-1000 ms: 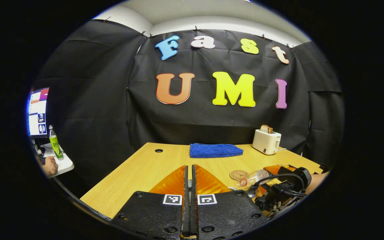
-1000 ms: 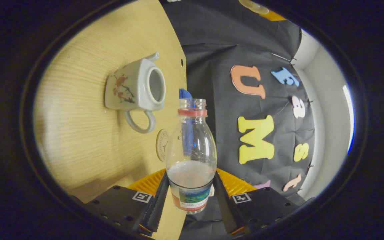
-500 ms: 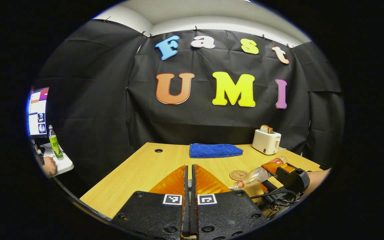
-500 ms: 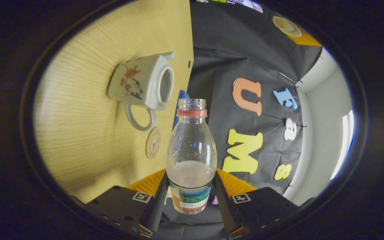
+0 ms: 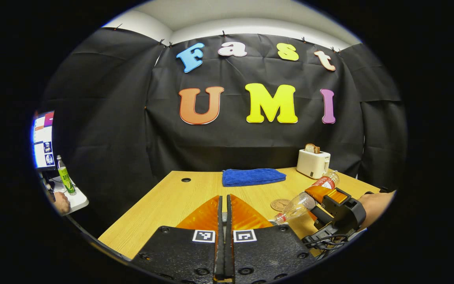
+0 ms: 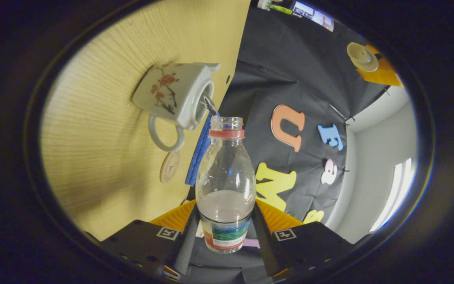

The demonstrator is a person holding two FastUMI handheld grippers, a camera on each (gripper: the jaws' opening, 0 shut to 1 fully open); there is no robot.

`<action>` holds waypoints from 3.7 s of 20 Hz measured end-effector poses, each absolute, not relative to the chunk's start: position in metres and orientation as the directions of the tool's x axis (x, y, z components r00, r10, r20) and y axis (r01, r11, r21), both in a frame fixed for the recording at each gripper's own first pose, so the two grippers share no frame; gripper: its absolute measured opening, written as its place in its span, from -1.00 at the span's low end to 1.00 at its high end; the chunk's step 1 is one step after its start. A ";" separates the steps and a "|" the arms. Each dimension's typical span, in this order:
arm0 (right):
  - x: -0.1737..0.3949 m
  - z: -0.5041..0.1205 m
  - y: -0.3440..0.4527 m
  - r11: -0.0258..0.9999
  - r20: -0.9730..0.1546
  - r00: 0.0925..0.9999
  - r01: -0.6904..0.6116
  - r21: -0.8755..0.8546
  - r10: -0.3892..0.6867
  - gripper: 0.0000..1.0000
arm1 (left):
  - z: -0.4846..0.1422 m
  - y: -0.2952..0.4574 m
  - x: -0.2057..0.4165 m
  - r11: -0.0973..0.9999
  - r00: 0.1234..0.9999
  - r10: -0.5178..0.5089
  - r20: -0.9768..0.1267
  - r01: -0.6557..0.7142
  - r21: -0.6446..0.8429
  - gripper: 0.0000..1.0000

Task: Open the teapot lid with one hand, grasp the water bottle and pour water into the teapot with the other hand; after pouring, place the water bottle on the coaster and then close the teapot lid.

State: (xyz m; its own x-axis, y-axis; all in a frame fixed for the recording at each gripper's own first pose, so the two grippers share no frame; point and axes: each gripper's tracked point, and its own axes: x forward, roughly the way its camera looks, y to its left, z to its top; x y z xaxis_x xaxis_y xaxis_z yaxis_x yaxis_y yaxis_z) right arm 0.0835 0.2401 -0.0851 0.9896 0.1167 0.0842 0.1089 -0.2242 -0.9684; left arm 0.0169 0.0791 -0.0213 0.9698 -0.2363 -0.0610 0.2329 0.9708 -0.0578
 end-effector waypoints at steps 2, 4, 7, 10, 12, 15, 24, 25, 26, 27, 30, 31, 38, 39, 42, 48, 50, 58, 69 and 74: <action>0.084 -0.081 0.240 -0.258 0.105 0.987 0.134 -0.957 0.124 0.45 | -0.023 0.080 0.019 0.971 0.970 -0.235 -0.063 0.232 -0.060 -0.94; 0.084 -0.076 0.242 -0.277 0.120 0.984 0.152 -0.949 0.130 0.43 | -0.024 0.080 0.018 0.971 0.970 -0.234 -0.067 0.230 -0.062 -0.94; 0.086 -0.070 0.241 -0.292 0.147 0.979 0.182 -0.939 0.139 0.43 | -0.026 0.080 0.020 0.972 0.970 -0.232 -0.073 0.228 -0.059 -0.94; 0.082 -0.061 0.242 -0.313 0.175 0.972 0.217 -0.925 0.155 0.43 | -0.027 0.080 0.019 0.973 0.970 -0.229 -0.077 0.226 -0.049 -0.94; 0.083 -0.058 0.241 -0.326 0.188 0.969 0.231 -0.917 0.157 0.43 | -0.024 0.080 0.017 0.974 0.971 -0.226 -0.073 0.223 -0.040 -0.94; 0.085 -0.054 0.243 -0.349 0.197 0.966 0.245 -0.904 0.167 0.43 | -0.023 0.079 0.016 0.973 0.971 -0.231 -0.068 0.229 -0.037 -0.94; 0.079 -0.033 0.251 -0.391 0.267 0.935 0.342 -0.854 0.234 0.51 | -0.029 0.078 0.019 0.974 0.970 -0.226 -0.086 0.225 -0.017 -0.94; 0.079 -0.032 0.250 -0.393 0.272 0.933 0.347 -0.852 0.234 0.46 | -0.029 0.078 0.019 0.974 0.970 -0.226 -0.086 0.225 -0.018 -0.94; 0.078 -0.031 0.250 -0.395 0.275 0.933 0.349 -0.850 0.234 0.51 | -0.029 0.079 0.017 0.974 0.970 -0.225 -0.086 0.225 -0.018 -0.94; 0.078 -0.030 0.251 -0.399 0.278 0.932 0.353 -0.846 0.234 0.51 | -0.027 0.079 0.017 0.974 0.971 -0.225 -0.085 0.225 -0.017 -0.94; 0.077 -0.027 0.254 -0.414 0.284 0.928 0.363 -0.834 0.241 0.51 | -0.026 0.078 0.016 0.974 0.971 -0.227 -0.079 0.226 -0.014 -0.94; 0.078 -0.027 0.254 -0.415 0.284 0.927 0.364 -0.834 0.244 0.51 | -0.026 0.077 0.017 0.973 0.970 -0.229 -0.079 0.229 -0.013 -0.94; 0.077 -0.025 0.256 -0.427 0.289 0.924 0.373 -0.823 0.251 0.49 | -0.027 0.074 0.015 0.972 0.969 -0.234 -0.082 0.234 -0.001 -0.94; 0.078 -0.024 0.255 -0.431 0.289 0.924 0.374 -0.821 0.252 0.51 | -0.027 0.074 0.015 0.972 0.968 -0.236 -0.081 0.236 -0.002 -0.94; 0.077 -0.024 0.256 -0.416 0.286 0.923 0.373 -0.830 0.257 0.51 | -0.028 0.073 0.016 0.972 0.968 -0.234 -0.085 0.235 0.002 -0.94; 0.087 -0.038 0.239 -0.020 0.207 0.960 0.215 -0.976 0.191 0.46 | -0.025 0.074 0.015 0.972 0.969 -0.236 -0.076 0.236 -0.008 -0.94; 0.088 -0.038 0.230 0.103 0.186 0.966 0.170 -0.980 0.178 0.46 | -0.022 0.076 0.013 0.973 0.971 -0.230 -0.067 0.229 -0.023 -0.94; 0.120 -0.030 0.196 0.684 0.082 0.977 -0.078 -0.725 0.198 0.53 | -0.032 0.081 0.020 0.977 0.973 -0.214 -0.091 0.212 -0.026 -0.94; 0.194 -0.038 0.201 0.974 -0.107 0.970 -0.223 -0.050 0.217 0.48 | -0.051 0.090 0.031 0.984 0.973 -0.180 -0.142 0.179 -0.024 -0.94; 0.206 -0.062 0.222 0.971 -0.125 0.964 -0.232 0.050 0.236 0.45 | -0.054 0.084 0.034 0.983 0.971 -0.185 -0.154 0.185 -0.011 -0.94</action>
State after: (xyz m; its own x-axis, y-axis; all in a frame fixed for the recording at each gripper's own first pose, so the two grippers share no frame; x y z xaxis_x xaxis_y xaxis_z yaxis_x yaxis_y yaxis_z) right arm 0.2055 0.2224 -0.0623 0.9636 0.2364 -0.1248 -0.2318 0.9715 0.0499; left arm 0.0342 0.0838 -0.0540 0.9707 -0.1849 -0.1537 0.1854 0.9826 -0.0107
